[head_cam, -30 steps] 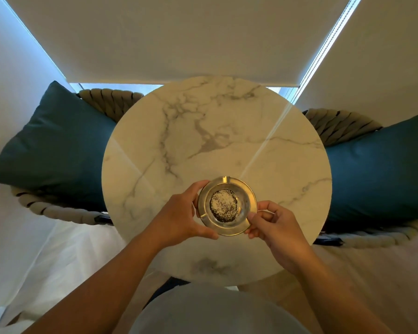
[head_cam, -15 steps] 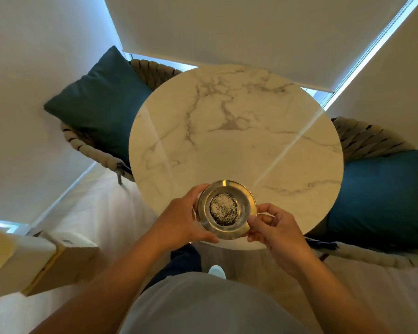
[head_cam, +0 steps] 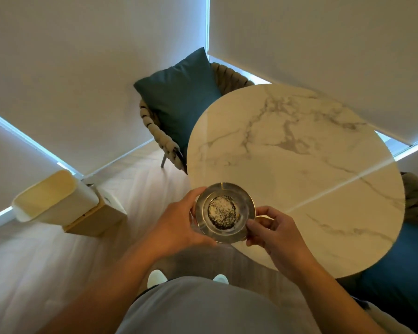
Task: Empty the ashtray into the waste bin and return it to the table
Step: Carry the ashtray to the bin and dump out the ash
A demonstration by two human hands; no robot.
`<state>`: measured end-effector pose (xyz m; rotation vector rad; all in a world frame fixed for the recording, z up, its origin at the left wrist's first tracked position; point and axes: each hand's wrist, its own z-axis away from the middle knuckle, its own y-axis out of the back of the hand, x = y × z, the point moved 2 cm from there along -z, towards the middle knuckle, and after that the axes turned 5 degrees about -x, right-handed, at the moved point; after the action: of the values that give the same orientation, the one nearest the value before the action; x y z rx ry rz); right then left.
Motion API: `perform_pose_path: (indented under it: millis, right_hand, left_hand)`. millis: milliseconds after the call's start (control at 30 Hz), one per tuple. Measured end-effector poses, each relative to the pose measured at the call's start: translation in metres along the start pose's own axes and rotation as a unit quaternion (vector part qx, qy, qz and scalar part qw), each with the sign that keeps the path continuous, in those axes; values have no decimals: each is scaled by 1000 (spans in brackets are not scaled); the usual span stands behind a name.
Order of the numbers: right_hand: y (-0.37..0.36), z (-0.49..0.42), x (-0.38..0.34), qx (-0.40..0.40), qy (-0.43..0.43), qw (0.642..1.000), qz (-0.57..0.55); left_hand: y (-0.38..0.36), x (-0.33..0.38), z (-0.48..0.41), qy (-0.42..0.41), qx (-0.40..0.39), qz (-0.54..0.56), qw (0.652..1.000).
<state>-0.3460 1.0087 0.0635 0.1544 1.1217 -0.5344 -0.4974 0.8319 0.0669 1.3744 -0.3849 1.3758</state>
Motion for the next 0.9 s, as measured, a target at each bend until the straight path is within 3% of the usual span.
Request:
perform_pose_path:
  millis: [567, 900]
  right_hand:
    - [-171, -37, 2, -133, -8, 988, 82]
    - [-276, -48, 8, -202, -9, 959, 197]
  left_hand:
    - [104, -96, 117, 60, 141, 6, 988]
    - [159, -146, 183, 81, 197, 38, 976]
